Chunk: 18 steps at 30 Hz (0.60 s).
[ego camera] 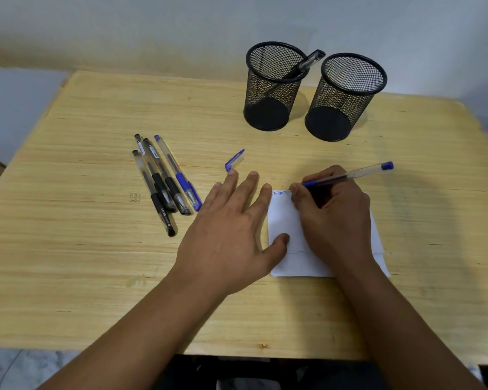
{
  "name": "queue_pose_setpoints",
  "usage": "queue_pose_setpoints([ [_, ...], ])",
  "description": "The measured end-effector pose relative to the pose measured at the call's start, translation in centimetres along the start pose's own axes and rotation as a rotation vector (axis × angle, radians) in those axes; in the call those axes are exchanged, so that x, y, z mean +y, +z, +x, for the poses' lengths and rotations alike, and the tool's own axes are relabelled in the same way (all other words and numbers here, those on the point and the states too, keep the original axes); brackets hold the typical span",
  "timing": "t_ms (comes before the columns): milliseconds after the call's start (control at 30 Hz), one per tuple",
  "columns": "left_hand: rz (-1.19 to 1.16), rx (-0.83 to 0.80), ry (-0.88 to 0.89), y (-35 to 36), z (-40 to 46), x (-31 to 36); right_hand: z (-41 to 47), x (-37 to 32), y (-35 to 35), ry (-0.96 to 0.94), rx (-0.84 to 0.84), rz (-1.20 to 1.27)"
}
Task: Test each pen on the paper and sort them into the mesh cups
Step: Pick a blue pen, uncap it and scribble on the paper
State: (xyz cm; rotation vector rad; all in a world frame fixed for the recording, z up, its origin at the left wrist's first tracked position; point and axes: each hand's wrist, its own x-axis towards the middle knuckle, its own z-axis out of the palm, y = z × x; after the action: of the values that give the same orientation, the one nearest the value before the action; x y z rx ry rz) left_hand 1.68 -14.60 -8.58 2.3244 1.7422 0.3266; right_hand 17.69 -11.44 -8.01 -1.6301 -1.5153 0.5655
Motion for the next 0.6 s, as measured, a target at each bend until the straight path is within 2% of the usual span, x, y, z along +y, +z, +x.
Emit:
queue_pose_setpoints([
  [600, 0.002, 0.002, 0.003, -0.08, -0.07, -0.09, -0.13, -0.18, -0.10, 0.021, -0.016, 0.008],
])
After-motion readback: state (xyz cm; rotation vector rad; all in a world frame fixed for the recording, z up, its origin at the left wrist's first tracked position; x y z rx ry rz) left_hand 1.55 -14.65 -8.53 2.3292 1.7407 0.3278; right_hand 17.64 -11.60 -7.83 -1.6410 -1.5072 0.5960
